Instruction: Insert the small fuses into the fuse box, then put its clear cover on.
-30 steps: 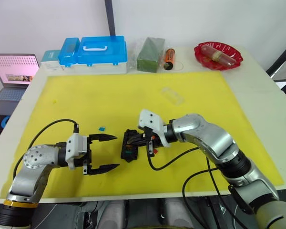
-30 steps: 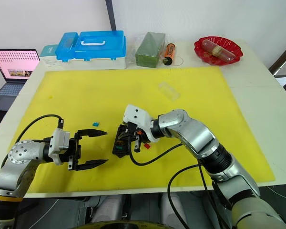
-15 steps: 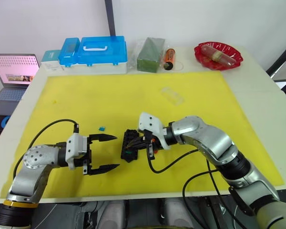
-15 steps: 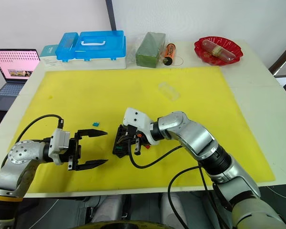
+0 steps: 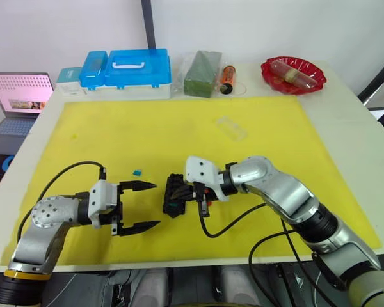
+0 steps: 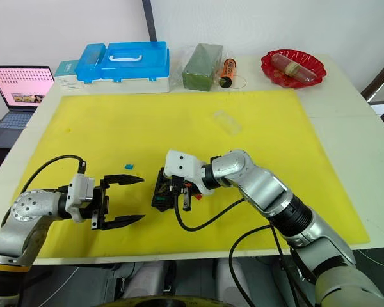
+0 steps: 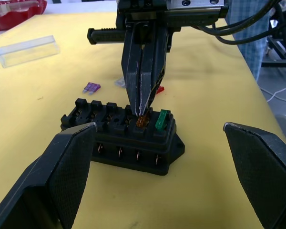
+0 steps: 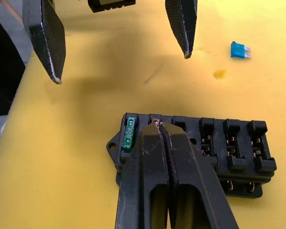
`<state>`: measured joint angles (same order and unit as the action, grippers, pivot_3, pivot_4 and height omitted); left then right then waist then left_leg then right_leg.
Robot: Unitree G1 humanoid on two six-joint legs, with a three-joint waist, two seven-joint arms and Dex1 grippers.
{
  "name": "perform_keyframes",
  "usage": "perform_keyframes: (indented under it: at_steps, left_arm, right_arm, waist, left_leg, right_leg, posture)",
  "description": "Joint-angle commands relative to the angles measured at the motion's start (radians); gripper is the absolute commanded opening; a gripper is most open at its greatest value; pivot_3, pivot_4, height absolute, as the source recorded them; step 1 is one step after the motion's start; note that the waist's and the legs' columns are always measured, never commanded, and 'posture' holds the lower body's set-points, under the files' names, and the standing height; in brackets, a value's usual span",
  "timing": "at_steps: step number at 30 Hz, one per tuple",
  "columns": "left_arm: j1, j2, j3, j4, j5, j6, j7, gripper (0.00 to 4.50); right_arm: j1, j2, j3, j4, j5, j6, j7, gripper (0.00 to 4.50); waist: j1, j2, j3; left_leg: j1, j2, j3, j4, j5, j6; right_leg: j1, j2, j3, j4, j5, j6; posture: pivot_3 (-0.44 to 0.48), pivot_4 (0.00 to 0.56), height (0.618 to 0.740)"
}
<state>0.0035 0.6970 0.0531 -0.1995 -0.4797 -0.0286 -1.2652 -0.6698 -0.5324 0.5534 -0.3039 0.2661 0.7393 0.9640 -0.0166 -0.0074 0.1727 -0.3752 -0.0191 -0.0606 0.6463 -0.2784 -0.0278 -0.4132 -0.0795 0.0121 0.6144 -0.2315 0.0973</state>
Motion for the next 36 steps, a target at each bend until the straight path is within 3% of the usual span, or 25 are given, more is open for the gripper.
perform_keyframes:
  at_steps: [1, 7, 17, 20, 26, 31, 36]
  left_arm:
    - [0.002, 0.005, 0.006, -0.029, -0.004, -0.007, 0.005, 4.5]
    - [0.011, 0.006, 0.006, -0.047, -0.012, 0.005, 0.013, 4.5]
    - [0.064, 0.055, 0.12, -0.166, -0.102, 0.222, 0.157, 4.5]
    - [0.055, 0.075, 0.172, -0.172, -0.121, 0.3, 0.222, 4.5]
    - [0.072, 0.065, 0.277, -0.173, -0.129, 0.391, 0.36, 4.5]
    - [0.06, 0.076, 0.34, -0.04, -0.046, 0.344, 0.416, 4.5]
    - [-0.016, 0.066, 0.368, 0.101, 0.006, 0.299, 0.474, 4.5]
  right_arm:
    - [0.025, -0.02, 0.042, 0.038, -0.047, 0.004, 0.011, 0.03]
    - [0.041, -0.003, 0.024, 0.036, -0.039, -0.031, 0.023, 0.03]
    - [0.055, 0.0, -0.265, -0.109, 0.154, 0.003, 0.009, 0.03]
    - [0.097, -0.066, -0.324, -0.108, 0.102, -0.055, -0.013, 0.61]
    - [0.236, -0.185, -0.468, -0.021, 0.038, -0.201, -0.047, 2.81]
    - [0.36, -0.258, -0.584, 0.072, 0.014, -0.312, -0.054, 4.48]
    - [0.374, -0.269, -0.616, 0.184, -0.037, -0.39, -0.096, 4.48]
  waist:
    - [0.0, 0.0, 0.0]
    - [0.0, 0.0, 0.0]
    - [0.002, -0.002, 0.003]
    - [0.004, -0.002, 0.003]
    - [0.003, -0.004, 0.004]
    - [0.003, -0.004, 0.004]
    - [0.003, -0.004, 0.005]
  left_leg:
    - [0.0, 0.0, 0.0, 0.0, 0.0, 0.0]
    - [0.0, 0.0, 0.0, 0.0, 0.0, 0.0]
    - [-0.001, 0.002, -0.001, 0.0, 0.0, 0.0]
    - [-0.001, 0.002, 0.0, 0.0, 0.0, 0.0]
    - [-0.001, 0.0, 0.001, 0.0, 0.0, 0.0]
    - [-0.001, -0.001, 0.001, 0.0, 0.0, 0.0]
    - [0.0, 0.0, 0.002, 0.0, 0.0, 0.0]
  right_leg:
    - [0.0, 0.0, 0.0, 0.0, 0.0, 0.0]
    - [0.0, 0.0, 0.0, 0.0, 0.0, 0.0]
    - [0.0, 0.0, 0.0, 0.0, 0.0, 0.0]
    - [0.0, 0.0, 0.0, 0.0, 0.0, 0.0]
    - [0.0, -0.001, 0.0, -0.001, 0.0, 0.001]
    - [0.0, -0.001, 0.0, -0.001, -0.001, 0.001]
    - [0.001, 0.0, 0.0, 0.0, 0.0, 0.0]
  posture:
    - [0.0, 0.15, 0.74]
    - [0.0, 0.15, 0.74]
    - [0.0, 0.15, 0.74]
    - [0.0, 0.15, 0.74]
    - [0.0, 0.15, 0.74]
    - [0.0, 0.15, 0.74]
    - [0.0, 0.15, 0.74]
